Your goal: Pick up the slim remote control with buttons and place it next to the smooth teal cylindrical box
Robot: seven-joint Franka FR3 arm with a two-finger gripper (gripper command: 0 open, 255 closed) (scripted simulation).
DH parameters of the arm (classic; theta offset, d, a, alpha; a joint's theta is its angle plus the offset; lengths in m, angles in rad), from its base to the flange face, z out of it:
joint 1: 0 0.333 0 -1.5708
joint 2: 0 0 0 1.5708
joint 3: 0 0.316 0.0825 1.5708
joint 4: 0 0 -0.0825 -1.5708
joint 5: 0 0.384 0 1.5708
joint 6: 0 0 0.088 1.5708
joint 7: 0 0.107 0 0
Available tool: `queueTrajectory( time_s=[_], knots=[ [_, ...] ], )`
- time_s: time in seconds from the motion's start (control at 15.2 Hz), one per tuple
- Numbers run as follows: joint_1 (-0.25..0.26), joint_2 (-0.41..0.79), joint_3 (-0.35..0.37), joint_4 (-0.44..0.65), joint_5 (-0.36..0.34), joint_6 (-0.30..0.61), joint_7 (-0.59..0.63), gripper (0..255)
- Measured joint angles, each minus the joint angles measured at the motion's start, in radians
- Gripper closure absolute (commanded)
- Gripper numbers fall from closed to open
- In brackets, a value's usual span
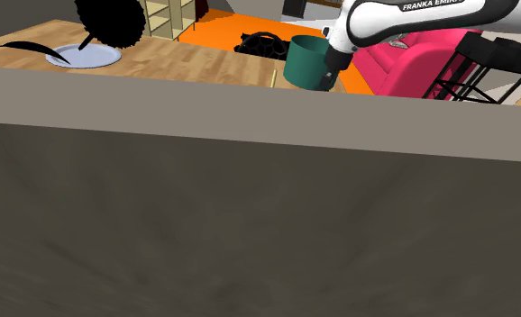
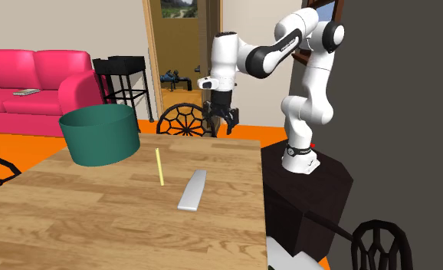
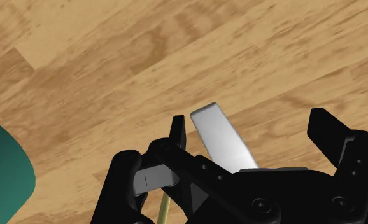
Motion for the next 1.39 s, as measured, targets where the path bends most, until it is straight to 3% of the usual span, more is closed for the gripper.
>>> queueTrajectory(
  time_s=[0.33, 0.99, 1.39],
  knots=[
    [0.028, 0.2, -0.012, 0.112, 0.05, 0.064, -0.149, 0],
    [0.042, 0.57, 0.033, 0.408, 0.132, 0.087, -0.403, 0],
    [0.04, 0.626, 0.041, 0.402, 0.142, 0.143, -0.425, 0]
  ],
)
